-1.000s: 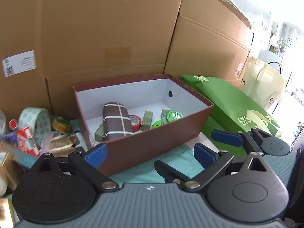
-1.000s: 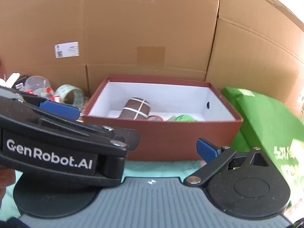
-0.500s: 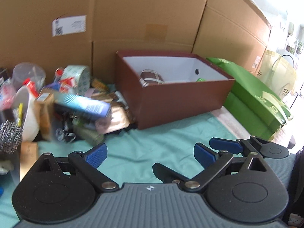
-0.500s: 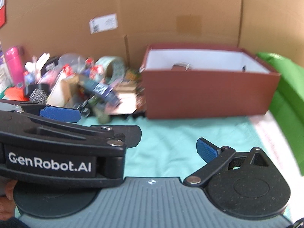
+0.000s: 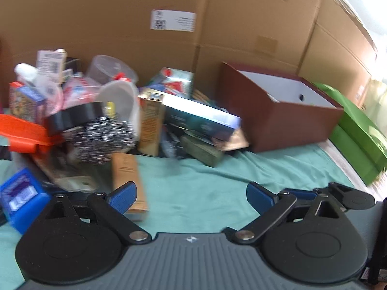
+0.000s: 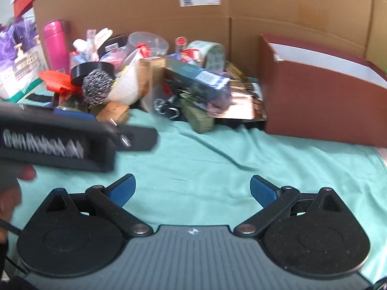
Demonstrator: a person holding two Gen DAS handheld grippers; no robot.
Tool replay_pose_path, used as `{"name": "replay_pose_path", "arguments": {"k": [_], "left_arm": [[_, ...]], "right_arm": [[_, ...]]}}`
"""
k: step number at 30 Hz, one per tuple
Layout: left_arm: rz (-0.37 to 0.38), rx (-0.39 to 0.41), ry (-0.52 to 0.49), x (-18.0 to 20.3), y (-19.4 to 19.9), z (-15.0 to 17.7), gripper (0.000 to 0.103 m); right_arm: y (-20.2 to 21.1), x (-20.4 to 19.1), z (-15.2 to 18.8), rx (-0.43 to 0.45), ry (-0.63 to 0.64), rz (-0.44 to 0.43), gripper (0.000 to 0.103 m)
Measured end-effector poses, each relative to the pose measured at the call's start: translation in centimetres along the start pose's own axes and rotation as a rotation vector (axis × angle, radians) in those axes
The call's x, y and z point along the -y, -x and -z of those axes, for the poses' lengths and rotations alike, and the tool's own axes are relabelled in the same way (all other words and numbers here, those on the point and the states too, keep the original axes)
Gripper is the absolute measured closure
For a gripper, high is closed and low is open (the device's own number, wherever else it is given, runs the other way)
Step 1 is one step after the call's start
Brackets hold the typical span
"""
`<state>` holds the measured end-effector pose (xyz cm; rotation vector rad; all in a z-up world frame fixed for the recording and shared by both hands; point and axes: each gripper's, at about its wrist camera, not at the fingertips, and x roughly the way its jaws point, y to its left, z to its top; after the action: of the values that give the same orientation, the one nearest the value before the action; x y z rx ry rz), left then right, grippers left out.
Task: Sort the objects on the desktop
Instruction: 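Grasp the gold cosmetic box with the left tool while the right tool grasps a tan box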
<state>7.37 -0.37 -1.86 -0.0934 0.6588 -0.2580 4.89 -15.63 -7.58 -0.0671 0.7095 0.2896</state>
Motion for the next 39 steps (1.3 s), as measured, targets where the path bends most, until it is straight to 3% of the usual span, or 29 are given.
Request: {"name": "replay_pose_path", "arguments": {"k": [4,10,14,19,23,25,26,28,29,31,39], "left_arm": [[-0.029,0.022,0.017,-2.7,1.4,-0.2,0.005],[0.055,0.042,0.032,-4.6,2.9,0.1,0.007],[0.081,0.036,0.049,-5.0,2.5,0.1,0.02],[0.113,-0.011,0.077,-5.6,0.8,-0.1,0.033],[0.13,-0.041,0.091,-5.8,-0.4,-0.4,0.035],[0.124,-0.056,0.093,-5.7,-1.0,-0.4,0.036],[0.115,-0.059,0.087,-5.5,-1.1,-0.4,0.037],[0.115,-0.068,0.089,-5.3,-1.5,-0.5,0.039],[0.131,-0.08,0.1,-5.3,-1.8,-0.5,0.049],[0.148,-0.11,0.133,-5.2,-2.3,-0.4,0.055],[0.155,-0.157,0.098,-2.3,-3.7,-0.1,0.051]], "right_arm": [[-1.1,-1.3,-0.6,-0.008,0.01,-0.041,0.005],[-2.6,-3.6,-1.7,0.005,0.028,-0.111,0.005],[-3.3,-5.5,-2.3,0.024,0.054,-0.162,0.006],[-4.3,-6.8,-3.0,0.033,0.082,-0.197,0.035],[-5.4,-7.1,-3.3,0.033,0.058,-0.216,0.042],[-5.6,-7.0,-3.2,0.029,0.058,-0.224,0.064],[-5.6,-6.9,-3.2,0.032,0.065,-0.213,0.071],[-5.3,-6.3,-3.2,0.026,0.062,-0.213,0.073],[-5.2,-5.9,-3.2,0.021,0.055,-0.221,0.073],[-4.8,-5.5,-2.8,0.019,0.074,-0.194,0.073],[-1.2,-3.2,0.1,-0.001,0.112,-0.143,0.073]]}}
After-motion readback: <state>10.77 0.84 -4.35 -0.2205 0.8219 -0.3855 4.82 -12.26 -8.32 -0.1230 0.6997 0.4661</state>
